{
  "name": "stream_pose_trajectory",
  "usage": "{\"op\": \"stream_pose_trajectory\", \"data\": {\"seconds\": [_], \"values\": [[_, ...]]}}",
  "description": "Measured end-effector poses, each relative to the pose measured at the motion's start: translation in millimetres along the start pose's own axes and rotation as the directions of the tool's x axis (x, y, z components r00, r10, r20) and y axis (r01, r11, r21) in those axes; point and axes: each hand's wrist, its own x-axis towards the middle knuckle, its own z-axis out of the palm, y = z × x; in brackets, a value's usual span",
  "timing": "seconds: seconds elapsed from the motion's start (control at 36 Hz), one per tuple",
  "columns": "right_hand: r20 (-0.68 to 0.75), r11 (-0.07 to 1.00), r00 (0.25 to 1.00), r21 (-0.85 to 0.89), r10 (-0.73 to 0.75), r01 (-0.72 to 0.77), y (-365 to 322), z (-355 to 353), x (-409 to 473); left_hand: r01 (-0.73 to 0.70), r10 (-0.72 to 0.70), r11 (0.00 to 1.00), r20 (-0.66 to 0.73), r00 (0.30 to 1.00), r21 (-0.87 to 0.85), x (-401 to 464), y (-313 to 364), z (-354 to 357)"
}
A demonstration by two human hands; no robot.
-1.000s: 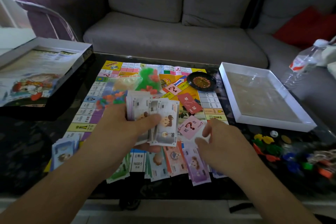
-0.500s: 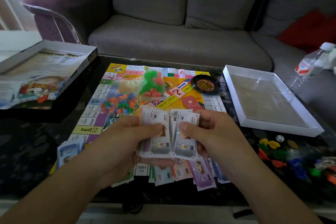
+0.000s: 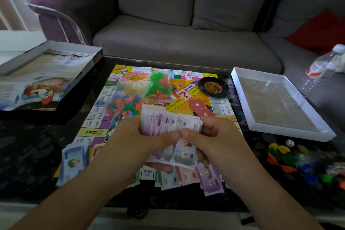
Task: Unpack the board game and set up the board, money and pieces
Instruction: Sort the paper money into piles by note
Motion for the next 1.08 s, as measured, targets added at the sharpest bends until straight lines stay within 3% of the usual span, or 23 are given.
{"op": "stream_pose_trajectory", "data": {"seconds": [0.19, 0.36, 0.5, 0.61, 0.69, 0.92, 1.0, 1.08], "values": [[-0.065, 0.998, 0.998, -0.058, -0.018, 0.014, -0.8, -7.7, 1.2, 0.014, -0.014, 0.999, 0.003, 1.000, -0.040, 0.3, 0.1, 0.1], [0.017, 1.000, 0.999, -0.007, 0.031, -0.031, 2.4, 1.5, -0.1, -0.033, 0.032, 0.999, -0.037, 0.999, -0.017, 0.2, -3.2, 3.8], [-0.054, 0.983, 0.998, -0.178, 0.030, -0.039, -7.3, -37.3, 8.9, -0.017, 0.014, 0.999, -0.108, 0.994, -0.030, 3.9, -4.5, 3.8], [-0.122, 0.891, 0.990, -0.439, 0.065, -0.112, -7.0, -98.3, 12.2, 0.019, -0.024, 0.999, -0.112, 0.993, -0.043, 6.3, -4.5, 2.9], [-0.125, 0.762, 0.974, -0.607, 0.190, -0.227, 8.5, -132.1, 12.3, 0.021, -0.027, 0.998, -0.108, 0.994, -0.056, 6.5, -3.9, 4.2], [-0.130, 0.559, 0.875, -0.724, 0.465, -0.405, 31.2, -138.8, 16.7, 0.042, -0.045, 0.998, -0.051, 0.998, -0.055, 7.0, -3.5, 10.4], [-0.201, 0.548, 0.872, -0.709, 0.447, -0.444, 27.8, -135.8, 14.8, 0.053, -0.054, 0.997, -0.022, 0.998, -0.063, 6.3, -4.2, 11.6], [-0.293, 0.644, 0.898, -0.626, 0.327, -0.439, 19.0, -130.1, 11.3, 0.058, -0.060, 0.996, -0.023, 0.998, -0.074, 4.4, -6.1, 12.1]]}}
